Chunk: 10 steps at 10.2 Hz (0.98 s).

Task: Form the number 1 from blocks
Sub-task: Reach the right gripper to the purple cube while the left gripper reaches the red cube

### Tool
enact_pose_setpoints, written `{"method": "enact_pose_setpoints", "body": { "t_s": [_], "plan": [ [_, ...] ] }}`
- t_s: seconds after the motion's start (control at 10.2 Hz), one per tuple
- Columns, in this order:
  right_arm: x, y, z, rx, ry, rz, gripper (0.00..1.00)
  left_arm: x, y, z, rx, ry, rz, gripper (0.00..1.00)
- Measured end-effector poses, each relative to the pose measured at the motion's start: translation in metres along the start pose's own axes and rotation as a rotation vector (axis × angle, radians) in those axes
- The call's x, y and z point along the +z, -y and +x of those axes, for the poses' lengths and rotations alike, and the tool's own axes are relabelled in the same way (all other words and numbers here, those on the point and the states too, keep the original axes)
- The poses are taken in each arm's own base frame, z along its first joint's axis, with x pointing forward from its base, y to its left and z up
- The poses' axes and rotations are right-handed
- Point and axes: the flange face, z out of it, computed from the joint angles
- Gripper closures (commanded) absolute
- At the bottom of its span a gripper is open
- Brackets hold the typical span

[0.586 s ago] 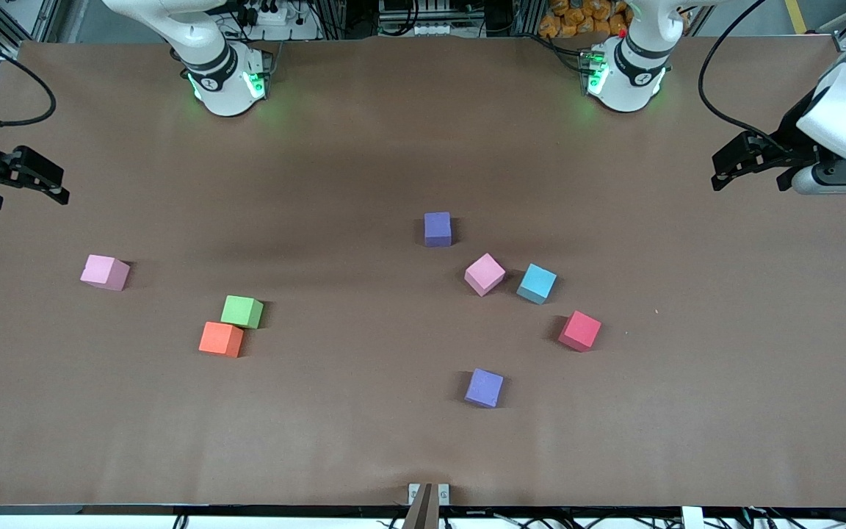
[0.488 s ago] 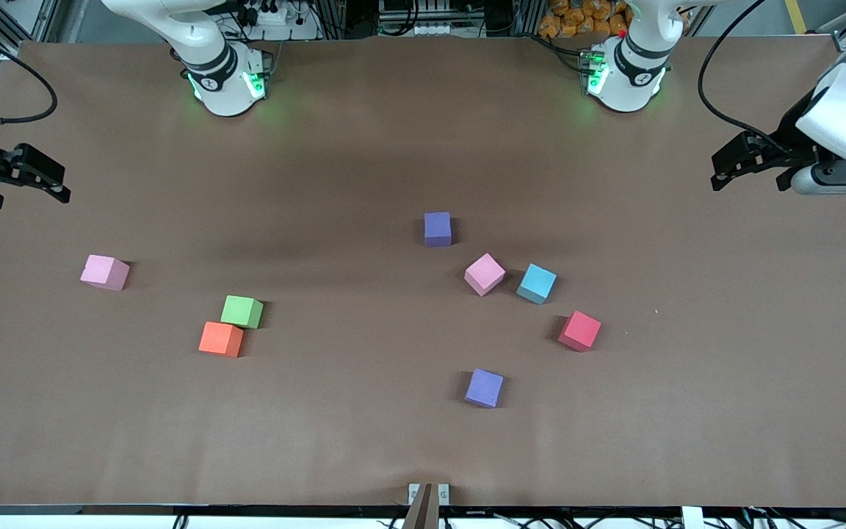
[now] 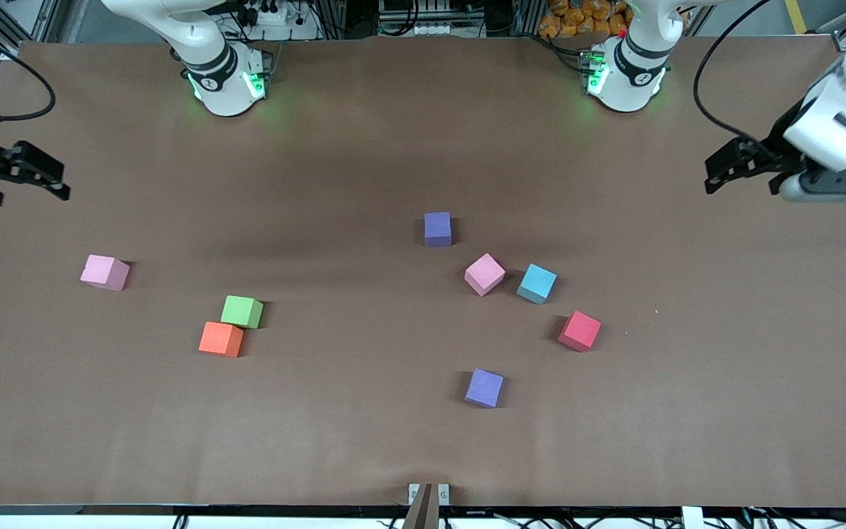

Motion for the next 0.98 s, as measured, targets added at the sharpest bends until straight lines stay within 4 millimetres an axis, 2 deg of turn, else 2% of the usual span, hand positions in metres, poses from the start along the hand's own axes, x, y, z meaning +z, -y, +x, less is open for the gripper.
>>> {"method": "enact_pose_setpoints", "body": {
  "t_s": [0.1, 0.2, 0.29, 0.49, 0.59, 0.78, 0.88, 0.98],
  "plan": [
    [0.013, 0.033, 0.007, -0.029, 0.027, 0.008, 0.00, 0.025, -0.002, 0.016, -0.022, 0.031, -0.003, 0.00],
    [0.034, 0.080, 0.015, -0.040, 0.056, 0.008, 0.00, 0.051, -0.004, 0.035, -0.067, 0.056, -0.008, 0.00],
    [0.062, 0.141, 0.019, -0.048, 0.073, 0.002, 0.00, 0.077, -0.005, 0.056, -0.112, 0.065, -0.017, 0.00],
    [0.130, 0.257, 0.009, -0.051, 0.082, -0.005, 0.00, 0.127, -0.014, 0.096, -0.216, 0.032, -0.032, 0.00],
    [0.168, 0.307, -0.001, -0.059, 0.092, -0.008, 0.00, 0.155, -0.025, 0.111, -0.258, -0.001, -0.020, 0.00],
    [0.244, 0.388, -0.020, -0.057, 0.099, -0.003, 0.00, 0.204, -0.046, 0.130, -0.281, -0.041, 0.008, 0.00],
    [0.283, 0.422, -0.031, -0.036, 0.101, 0.002, 0.00, 0.223, -0.058, 0.135, -0.324, -0.041, 0.008, 0.00],
    [0.316, 0.448, -0.042, -0.011, 0.100, 0.007, 0.00, 0.241, -0.070, 0.139, -0.390, -0.041, 0.016, 0.00]
  ]
}}
